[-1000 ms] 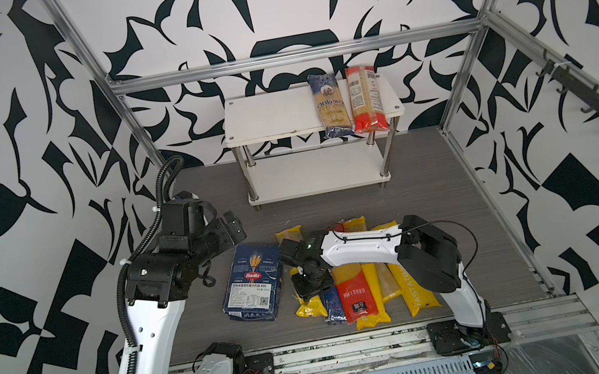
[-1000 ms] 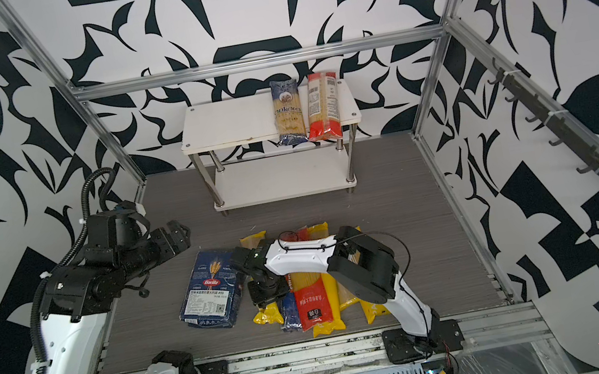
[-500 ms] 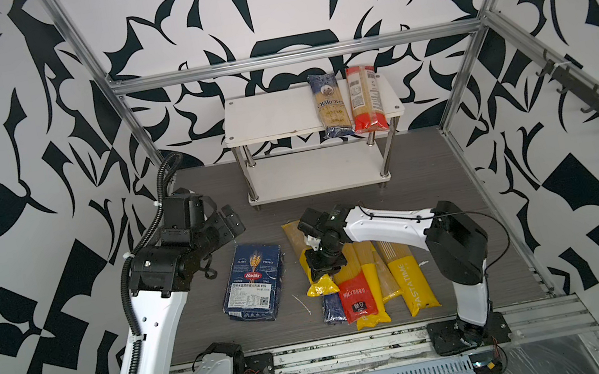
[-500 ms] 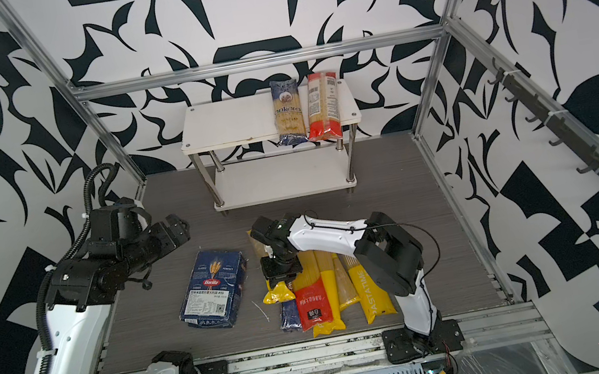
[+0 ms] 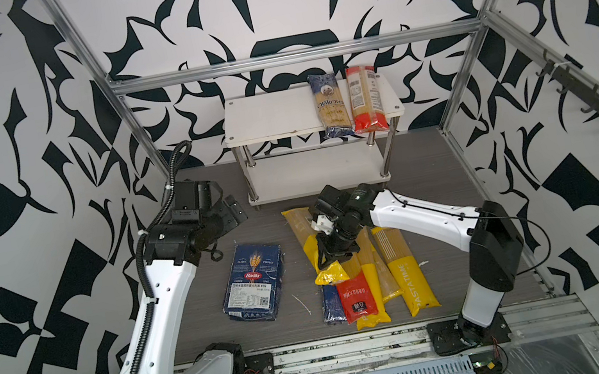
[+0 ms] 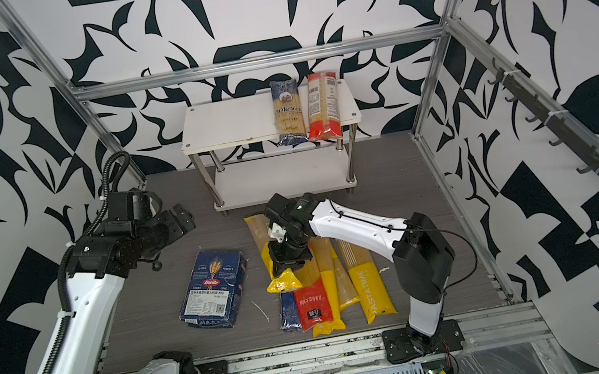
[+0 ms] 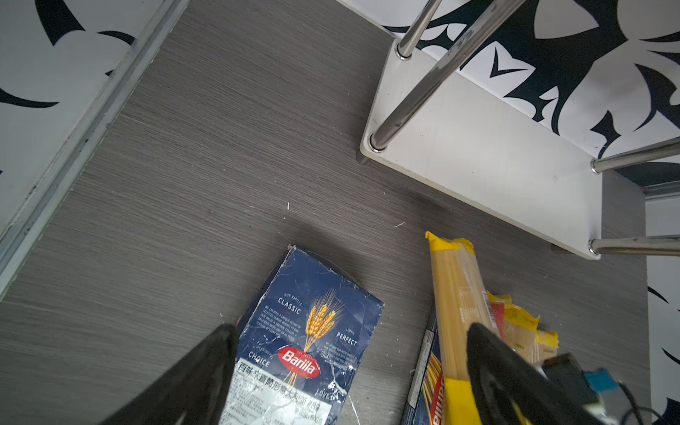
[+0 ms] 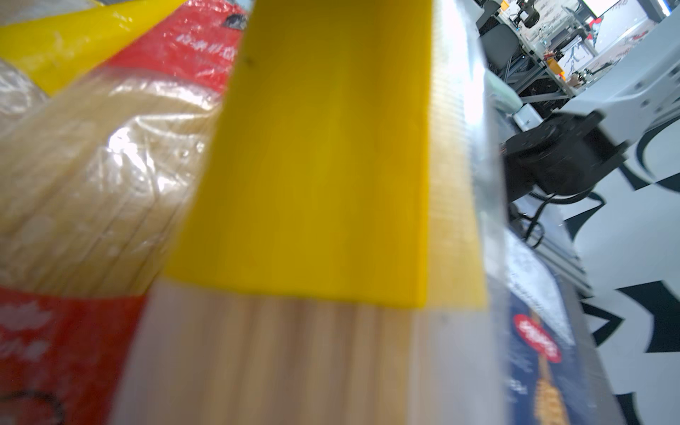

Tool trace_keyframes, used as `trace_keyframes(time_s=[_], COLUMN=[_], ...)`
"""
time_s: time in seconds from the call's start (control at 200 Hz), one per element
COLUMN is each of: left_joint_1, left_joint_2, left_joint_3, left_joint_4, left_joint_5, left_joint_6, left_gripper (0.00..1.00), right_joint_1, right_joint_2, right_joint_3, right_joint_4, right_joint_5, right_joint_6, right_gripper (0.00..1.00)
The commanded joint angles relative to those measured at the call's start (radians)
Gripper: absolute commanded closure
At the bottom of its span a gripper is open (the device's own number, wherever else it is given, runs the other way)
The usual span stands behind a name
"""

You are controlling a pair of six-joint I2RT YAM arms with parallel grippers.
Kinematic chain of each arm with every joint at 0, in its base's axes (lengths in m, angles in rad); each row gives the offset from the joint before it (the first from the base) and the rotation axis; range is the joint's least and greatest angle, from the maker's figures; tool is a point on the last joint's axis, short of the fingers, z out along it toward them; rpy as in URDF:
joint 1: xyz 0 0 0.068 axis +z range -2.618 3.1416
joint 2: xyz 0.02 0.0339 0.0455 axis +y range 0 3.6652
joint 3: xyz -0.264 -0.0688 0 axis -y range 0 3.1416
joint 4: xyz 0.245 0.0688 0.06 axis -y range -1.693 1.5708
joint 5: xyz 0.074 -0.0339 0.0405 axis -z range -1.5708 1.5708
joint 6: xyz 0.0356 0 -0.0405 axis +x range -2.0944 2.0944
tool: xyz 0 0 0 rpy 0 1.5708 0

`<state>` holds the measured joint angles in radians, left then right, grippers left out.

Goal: Arrange pasta packages on shelves
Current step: Pick up the pasta bag from the center of the table.

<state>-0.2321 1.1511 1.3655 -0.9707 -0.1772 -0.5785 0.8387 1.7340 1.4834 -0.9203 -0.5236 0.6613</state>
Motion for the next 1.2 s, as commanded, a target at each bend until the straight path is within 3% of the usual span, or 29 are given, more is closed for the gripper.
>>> trace_keyframes(time_s=[0.0,0.665,1.2], left_joint_1=[0.018,0.040,0.040], left_joint_2=[0.016,-0.004,-0.032], left_joint_3=[0.053,-0.020,-0.022], left_joint_4=[0.015,0.072,0.121], left_joint_5=[0.010,0.062,0.122], left_joint_6=[0.009,-0.068,-0.089], left_gripper=[0.01,0.01,0.01], right_joint_1=[-0.007,-0.036,-0.086], right_joint_2=[-0.095,-0.252,-0.166], right_joint_3=[0.102,0.250,0.707], right_joint_4=[0.002,-0.124,-0.260], right_joint_5=[-0.059,-0.079,-0.079], right_joint_6=[-0.075,-0.109,-0.175], right_gripper=[1.00,1.00,1.00])
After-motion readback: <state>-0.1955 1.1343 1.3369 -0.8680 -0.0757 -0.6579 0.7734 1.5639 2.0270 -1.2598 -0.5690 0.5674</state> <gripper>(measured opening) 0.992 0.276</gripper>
